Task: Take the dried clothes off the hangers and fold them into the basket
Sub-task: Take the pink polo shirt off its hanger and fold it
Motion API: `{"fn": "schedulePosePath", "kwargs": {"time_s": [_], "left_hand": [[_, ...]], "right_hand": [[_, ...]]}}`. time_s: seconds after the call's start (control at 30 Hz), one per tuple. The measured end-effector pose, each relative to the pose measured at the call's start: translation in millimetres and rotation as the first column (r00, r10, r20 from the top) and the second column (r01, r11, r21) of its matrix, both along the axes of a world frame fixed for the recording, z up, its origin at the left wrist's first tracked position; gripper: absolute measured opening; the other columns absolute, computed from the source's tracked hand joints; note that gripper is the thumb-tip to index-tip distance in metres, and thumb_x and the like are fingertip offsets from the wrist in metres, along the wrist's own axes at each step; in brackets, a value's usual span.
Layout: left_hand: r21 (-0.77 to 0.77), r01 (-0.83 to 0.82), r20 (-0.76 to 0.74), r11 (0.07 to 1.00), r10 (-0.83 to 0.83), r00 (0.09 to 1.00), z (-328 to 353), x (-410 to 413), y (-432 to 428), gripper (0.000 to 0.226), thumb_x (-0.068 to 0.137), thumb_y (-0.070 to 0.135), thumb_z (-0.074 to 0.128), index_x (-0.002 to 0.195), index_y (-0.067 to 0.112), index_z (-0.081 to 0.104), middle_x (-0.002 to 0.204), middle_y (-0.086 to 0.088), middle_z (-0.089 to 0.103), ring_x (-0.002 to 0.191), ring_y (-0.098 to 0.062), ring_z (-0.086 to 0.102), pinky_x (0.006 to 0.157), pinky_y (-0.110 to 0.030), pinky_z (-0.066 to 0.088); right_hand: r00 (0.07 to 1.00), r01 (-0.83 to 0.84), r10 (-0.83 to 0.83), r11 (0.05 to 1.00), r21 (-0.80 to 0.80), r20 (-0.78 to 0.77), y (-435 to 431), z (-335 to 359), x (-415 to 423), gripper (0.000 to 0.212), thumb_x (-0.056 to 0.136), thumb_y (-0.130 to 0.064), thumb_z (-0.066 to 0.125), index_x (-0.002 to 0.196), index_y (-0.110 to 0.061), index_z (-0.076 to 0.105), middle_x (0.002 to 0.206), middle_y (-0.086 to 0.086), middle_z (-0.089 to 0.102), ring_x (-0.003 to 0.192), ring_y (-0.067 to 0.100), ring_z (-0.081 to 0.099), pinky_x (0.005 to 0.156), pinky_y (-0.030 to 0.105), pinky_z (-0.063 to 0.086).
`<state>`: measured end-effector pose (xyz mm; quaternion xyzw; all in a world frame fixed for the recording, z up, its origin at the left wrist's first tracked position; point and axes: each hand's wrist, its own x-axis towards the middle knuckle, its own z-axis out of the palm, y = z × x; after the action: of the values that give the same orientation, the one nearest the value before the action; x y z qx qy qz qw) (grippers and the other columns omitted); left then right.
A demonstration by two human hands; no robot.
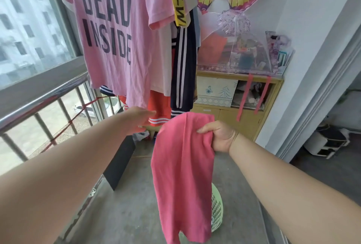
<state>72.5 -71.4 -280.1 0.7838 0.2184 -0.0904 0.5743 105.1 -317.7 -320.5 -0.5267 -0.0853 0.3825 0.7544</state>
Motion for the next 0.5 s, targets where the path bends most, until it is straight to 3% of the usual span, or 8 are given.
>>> {"fn": "schedulePosePath", "kwargs": {"time_s": [0.07,0.1,0.13,0.2,0.27,0.37,0.43,0.5], "left_hand": [[0.031,0.036,-0.132,0.999,-0.032,0.991,-11.8,-6.4,-5.1,0.014,0.093,0.014,0.057,0.097,0.002,0.062,0.089,-0.011,0.064,0.093,-0.025,0.064,0.088,-0.034,0.05],[0.041,0.072,-0.2,0.997,-0.063,0.978,-16.5,-12.1,-9.3,0.015,0.095,0.015,0.053,0.09,0.003,0.061,0.082,-0.01,0.063,0.084,-0.024,0.064,0.087,-0.035,0.051],[0.062,0.104,-0.255,0.993,-0.085,0.963,-23.5,-16.2,-10.9,0.019,0.096,0.016,0.048,0.09,0.003,0.061,0.083,-0.01,0.063,0.081,-0.024,0.063,0.088,-0.037,0.051],[0.052,0.119,-0.304,0.991,-0.098,0.948,-40.5,-22.8,-10.4,0.03,0.098,0.019,0.039,0.11,0.002,0.06,0.101,-0.014,0.066,0.097,-0.028,0.064,0.096,-0.039,0.05],[-0.188,0.064,-0.279,0.98,-0.116,0.953,-51.5,-28.1,-11.2,0.035,0.099,0.024,0.037,0.122,0.006,0.057,0.114,-0.013,0.065,0.109,-0.029,0.061,0.1,-0.043,0.047],[-0.605,0.004,-0.125,0.796,-0.101,0.987,-57.8,-28.6,-14.3,0.039,0.1,0.035,0.036,0.122,0.011,0.058,0.12,-0.014,0.063,0.116,-0.031,0.056,0.098,-0.047,0.044],[-0.751,0.015,-0.011,0.661,-0.035,0.999,-56.9,-25.0,-14.0,0.043,0.1,0.036,0.034,0.125,0.008,0.055,0.124,-0.015,0.06,0.119,-0.032,0.053,0.1,-0.048,0.04],[-0.786,0.041,0.053,0.617,0.001,0.999,-55.8,-20.1,-12.6,0.045,0.099,0.037,0.034,0.127,0.009,0.054,0.126,-0.016,0.058,0.12,-0.034,0.051,0.103,-0.052,0.036]], "right_hand": [[0.997,0.071,-0.071,0.997,-0.016,-0.006,3.5,-2.4,3.7,0.034,0.063,0.009,0.054,0.093,0.002,0.068,0.087,0.014,0.07,0.081,0.028,0.069,0.081,0.037,0.057],[0.995,0.099,-0.099,0.995,-0.02,-0.005,6.1,-3.2,4.9,0.036,0.06,0.008,0.054,0.094,0.002,0.066,0.087,0.014,0.068,0.08,0.028,0.068,0.084,0.038,0.055],[0.993,0.121,-0.121,0.992,-0.022,-0.004,9.5,-3.6,5.4,0.039,0.059,0.006,0.055,0.097,0.001,0.063,0.088,0.013,0.066,0.081,0.028,0.066,0.086,0.039,0.052],[0.988,0.157,-0.157,0.988,-0.016,0.003,16.8,-4.0,6.8,0.049,0.055,0.004,0.055,0.103,0.0,0.059,0.093,0.013,0.062,0.084,0.029,0.062,0.09,0.04,0.049],[0.984,0.179,-0.179,0.984,-0.018,0.008,22.5,-4.2,7.8,0.06,0.049,0.002,0.059,0.109,0.0,0.057,0.095,0.014,0.06,0.086,0.03,0.06,0.092,0.041,0.048],[0.984,0.178,-0.178,0.983,-0.042,0.002,26.8,-4.8,6.6,0.053,0.049,0.001,0.058,0.102,0.001,0.059,0.09,0.014,0.061,0.08,0.03,0.061,0.087,0.039,0.05],[0.982,0.189,-0.19,0.98,-0.067,-0.004,27.6,-4.3,4.8,0.038,0.052,0.001,0.054,0.089,-0.001,0.061,0.082,0.013,0.061,0.073,0.028,0.061,0.08,0.036,0.05],[0.973,0.227,-0.229,0.969,-0.094,-0.014,28.0,-4.1,4.3,0.028,0.052,0.002,0.053,0.079,-0.004,0.06,0.076,0.011,0.059,0.069,0.027,0.059,0.079,0.035,0.049]]}}
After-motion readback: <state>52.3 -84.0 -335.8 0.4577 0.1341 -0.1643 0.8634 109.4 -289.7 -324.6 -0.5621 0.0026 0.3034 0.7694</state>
